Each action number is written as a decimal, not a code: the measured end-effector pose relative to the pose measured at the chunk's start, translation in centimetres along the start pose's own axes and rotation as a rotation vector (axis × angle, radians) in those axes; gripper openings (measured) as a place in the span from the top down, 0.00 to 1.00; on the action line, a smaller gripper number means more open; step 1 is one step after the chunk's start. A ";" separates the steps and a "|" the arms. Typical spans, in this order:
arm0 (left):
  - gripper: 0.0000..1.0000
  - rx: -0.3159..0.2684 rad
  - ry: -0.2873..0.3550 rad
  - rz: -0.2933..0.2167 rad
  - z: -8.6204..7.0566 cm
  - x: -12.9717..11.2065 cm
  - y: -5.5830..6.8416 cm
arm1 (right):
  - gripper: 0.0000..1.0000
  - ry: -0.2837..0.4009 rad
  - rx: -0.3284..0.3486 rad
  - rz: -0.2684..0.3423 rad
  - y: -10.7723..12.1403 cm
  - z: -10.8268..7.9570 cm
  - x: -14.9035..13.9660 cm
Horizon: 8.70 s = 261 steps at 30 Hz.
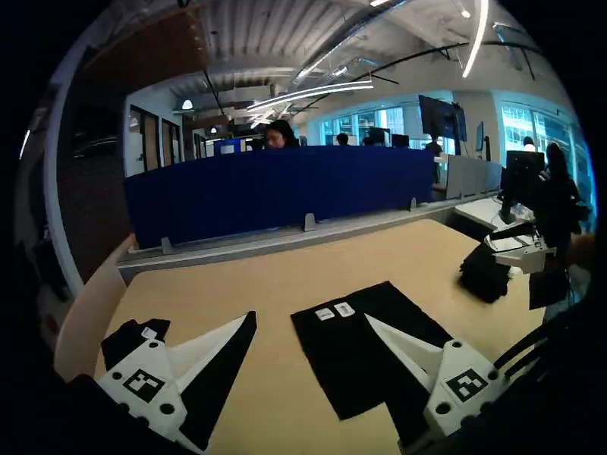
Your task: Fold towel
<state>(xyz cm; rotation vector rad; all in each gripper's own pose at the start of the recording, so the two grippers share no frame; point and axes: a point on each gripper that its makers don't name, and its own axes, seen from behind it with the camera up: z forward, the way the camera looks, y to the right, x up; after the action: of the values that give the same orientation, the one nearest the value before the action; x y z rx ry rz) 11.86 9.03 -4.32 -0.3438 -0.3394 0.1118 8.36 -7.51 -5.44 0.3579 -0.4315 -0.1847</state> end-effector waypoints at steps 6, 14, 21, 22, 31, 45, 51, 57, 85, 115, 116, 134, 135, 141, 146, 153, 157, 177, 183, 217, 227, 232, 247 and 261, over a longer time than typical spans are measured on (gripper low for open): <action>0.05 -0.056 -0.075 0.042 0.6 -3.1 1.8 | 0.00 -0.083 0.054 -0.021 -1.7 0.6 -2.9; 0.05 -0.104 -0.151 0.072 1.5 -7.0 3.4 | 0.00 -0.143 0.078 -0.047 -2.7 1.4 -6.3; 0.05 -0.131 -0.224 0.084 2.5 -10.8 4.4 | 0.00 -0.196 0.100 -0.073 -3.4 2.2 -9.5; 0.05 -0.135 -0.235 0.086 2.7 -11.4 4.6 | 0.00 -0.205 0.104 -0.076 -3.5 2.4 -10.0; 0.05 -0.169 -0.335 0.130 3.6 -16.7 5.5 | 0.01 -0.283 0.138 -0.096 -4.7 3.5 -13.9; 0.05 -0.240 -0.478 0.153 4.6 -22.2 6.7 | 0.03 -0.377 0.177 -0.108 -5.8 4.4 -18.4; 0.05 -0.257 -0.526 0.163 4.9 -23.3 7.0 | 0.06 -0.412 0.187 -0.111 -5.9 4.5 -19.4; 0.08 -0.268 -0.549 0.171 5.0 -23.6 7.2 | 0.14 -0.451 0.192 -0.138 -6.0 4.5 -20.5; 0.52 -0.303 -0.588 0.184 5.1 -24.1 8.4 | 0.70 -0.487 0.259 -0.080 -7.1 4.7 -21.1; 0.85 -0.256 -0.566 0.193 5.6 -21.9 7.7 | 0.86 -0.452 0.257 -0.072 -6.8 4.4 -19.4; 0.85 -0.255 -0.564 0.195 5.6 -21.7 7.7 | 0.86 -0.449 0.257 -0.070 -6.8 4.3 -19.2; 0.85 -0.232 -0.554 0.145 2.6 -16.4 7.9 | 0.86 -0.375 0.244 -0.047 -6.6 0.5 -13.3; 0.85 -0.232 -0.552 0.140 2.3 -16.1 8.0 | 0.86 -0.371 0.244 -0.044 -6.6 0.2 -13.0; 0.85 -0.233 -0.540 0.119 0.9 -14.2 8.6 | 0.86 -0.364 0.239 -0.035 -6.5 -1.5 -11.5; 0.85 -0.244 -0.535 0.112 -0.3 -13.2 9.3 | 0.86 -0.364 0.236 -0.023 -6.5 -2.9 -10.7; 0.85 -0.256 -0.554 0.091 -2.1 -13.0 10.2 | 0.86 -0.372 0.247 0.015 -7.3 -4.9 -10.2; 0.85 -0.261 -0.571 0.078 -3.2 -13.3 10.6 | 0.86 -0.378 0.254 0.029 -7.7 -5.9 -10.2; 0.85 -0.237 -0.572 0.035 -2.5 -12.3 9.5 | 0.86 -0.386 0.251 0.020 -7.1 -5.0 -9.0; 0.85 -0.222 -0.562 0.035 0.1 -11.7 8.6 | 0.86 -0.380 0.239 0.015 -5.8 -2.6 -8.3; 0.79 -0.156 -0.611 0.140 12.1 -17.1 6.2 | 0.86 -0.443 0.151 0.060 -2.0 9.4 -12.5; 0.62 -0.110 -0.574 0.121 12.4 -16.4 4.6 | 0.60 -0.415 0.116 0.082 -1.3 10.4 -11.8; 0.49 -0.096 -0.570 0.113 12.0 -16.3 4.0 | 0.45 -0.410 0.107 0.068 -1.0 10.4 -11.5; 0.22 -0.083 -0.565 0.048 11.0 -15.9 3.3 | 0.25 -0.406 0.100 0.082 -1.2 9.3 -11.7; 0.21 -0.048 -0.549 0.022 8.6 -15.7 3.0 | 0.25 -0.413 0.104 0.072 -1.5 7.1 -12.3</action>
<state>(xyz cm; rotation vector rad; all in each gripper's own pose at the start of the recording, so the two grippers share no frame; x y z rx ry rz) -5.93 11.89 -2.53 -0.3611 -0.8828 0.2207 -5.89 -7.92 -4.60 0.4065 -0.8623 -0.1662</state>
